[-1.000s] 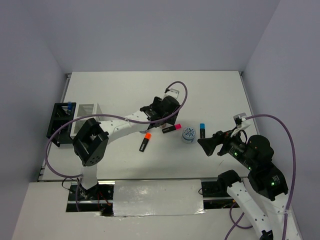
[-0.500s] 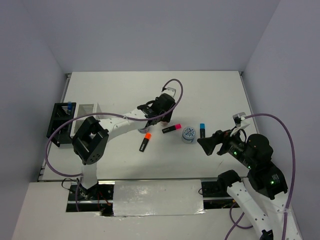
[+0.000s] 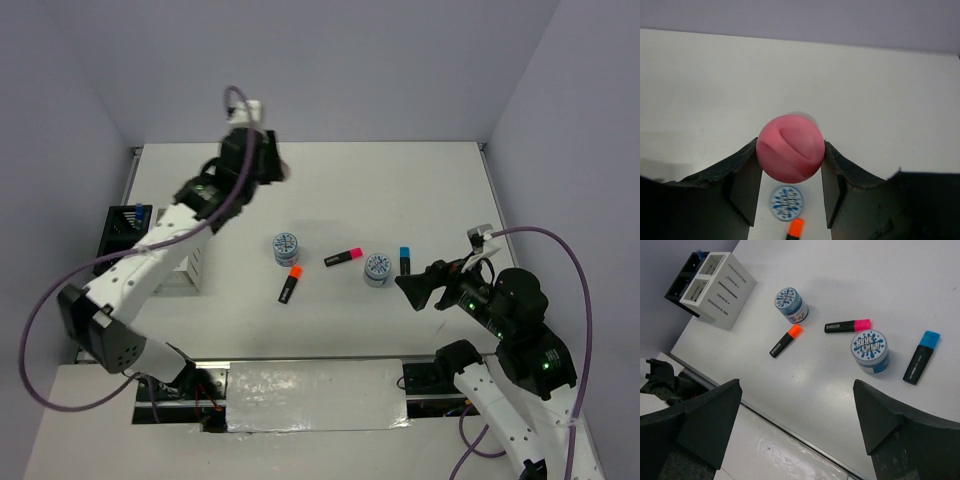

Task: Sort the stationery into containers
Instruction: Pick up the stationery from the center of the board, then place the stationery in the storage box.

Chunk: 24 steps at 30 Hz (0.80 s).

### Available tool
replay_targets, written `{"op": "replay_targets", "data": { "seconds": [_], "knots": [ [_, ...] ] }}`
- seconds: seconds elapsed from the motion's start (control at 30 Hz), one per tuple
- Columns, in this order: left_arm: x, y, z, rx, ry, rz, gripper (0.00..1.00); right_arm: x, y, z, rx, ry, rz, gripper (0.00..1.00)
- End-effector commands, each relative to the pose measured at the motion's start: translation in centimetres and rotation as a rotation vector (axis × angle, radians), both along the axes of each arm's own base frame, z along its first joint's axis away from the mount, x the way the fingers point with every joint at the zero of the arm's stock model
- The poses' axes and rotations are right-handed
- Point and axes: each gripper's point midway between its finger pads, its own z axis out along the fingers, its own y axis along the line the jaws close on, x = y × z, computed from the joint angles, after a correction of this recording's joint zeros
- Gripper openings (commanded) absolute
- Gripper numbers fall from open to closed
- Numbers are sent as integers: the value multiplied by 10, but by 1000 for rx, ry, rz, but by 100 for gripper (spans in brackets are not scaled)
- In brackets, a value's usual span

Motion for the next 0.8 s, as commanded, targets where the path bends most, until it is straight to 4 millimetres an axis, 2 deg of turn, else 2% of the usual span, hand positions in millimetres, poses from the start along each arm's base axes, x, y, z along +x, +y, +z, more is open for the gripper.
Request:
{"op": "replay_targets", "data": {
  "seconds": [0.0, 0.03, 0.07, 0.13, 0.23, 0.3, 0.33, 0.47, 0.53, 0.57, 0.63, 0.67, 0.77],
  "knots": [
    [-10, 126, 15, -32, 44, 329, 0, -2, 1, 14, 18, -57, 9, 100],
    [-18, 144, 17, -37, 41, 358, 0, -1, 2, 15, 26, -63, 14, 100],
    [-18, 175, 15, -27, 45, 428, 0, 0, 4, 12, 29, -55, 22, 100],
    [-21, 197, 8, -24, 72, 457, 0, 3, 7, 13, 37, -57, 30, 100],
    [-22, 258, -1, -4, 103, 593, 0, 9, 11, 9, 32, -39, 39, 100],
    [-14, 273, -10, -40, 128, 589, 0, 11, 11, 8, 30, -37, 38, 100],
    [-13, 288, -14, -51, 139, 619, 0, 11, 12, 7, 29, -34, 39, 100],
    [-3, 287, -38, -73, 224, 588, 0, 12, 11, 4, 25, -34, 36, 100],
    [-8, 291, -48, -65, 248, 616, 0, 12, 11, 4, 26, -31, 37, 100],
    [-11, 292, -60, -65, 274, 626, 0, 13, 12, 4, 28, -31, 39, 100],
    [-14, 289, -69, -78, 291, 622, 0, 13, 13, 4, 30, -30, 42, 100],
    [-17, 287, -80, -77, 312, 619, 0, 13, 13, 4, 31, -28, 40, 100],
    [-17, 285, -86, -86, 325, 611, 0, 13, 13, 5, 31, -30, 45, 100]
  ]
}}
